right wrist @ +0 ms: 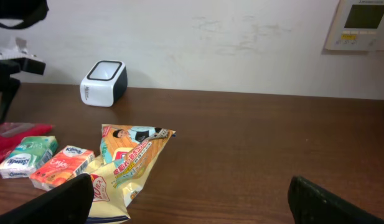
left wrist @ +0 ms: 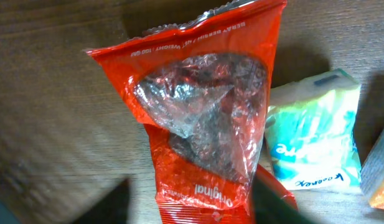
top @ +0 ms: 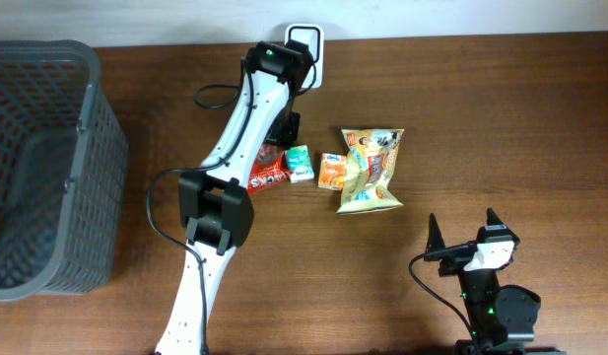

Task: Scan the item barcode
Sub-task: 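Place the red snack bag on the table and raise the left arm, then grasp the yellow snack bag with the right gripper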

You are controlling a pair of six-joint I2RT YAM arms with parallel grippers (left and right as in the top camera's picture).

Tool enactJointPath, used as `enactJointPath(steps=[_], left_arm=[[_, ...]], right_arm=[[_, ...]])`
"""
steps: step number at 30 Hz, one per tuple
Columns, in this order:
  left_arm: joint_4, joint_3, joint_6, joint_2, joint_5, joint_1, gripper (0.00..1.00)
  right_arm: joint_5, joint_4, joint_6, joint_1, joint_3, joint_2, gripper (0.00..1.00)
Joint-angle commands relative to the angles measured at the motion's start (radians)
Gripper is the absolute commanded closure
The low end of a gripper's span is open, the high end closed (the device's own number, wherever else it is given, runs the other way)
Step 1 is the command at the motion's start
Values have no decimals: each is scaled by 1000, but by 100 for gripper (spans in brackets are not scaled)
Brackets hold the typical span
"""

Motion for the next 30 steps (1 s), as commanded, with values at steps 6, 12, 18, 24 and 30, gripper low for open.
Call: enactJointPath(steps=[6, 12, 18, 24, 30], left_arm=[[-4, 109, -8, -253, 13, 8, 1], [-4, 107, -8, -440, -63, 123, 1], [-4, 90, 16, -440, 119, 327, 1], [-4, 87, 15, -440, 198, 369, 1], [-4, 87, 15, -440, 198, 369, 1]], right_arm=[[5, -4, 2, 5, -7, -7, 2], [5, -4, 2, 5, -7, -7, 1], [10, -4, 1, 5, -7, -7, 2], [-692, 89, 133, 5, -7, -7, 2], [-469, 723, 401, 5, 55, -4, 1]])
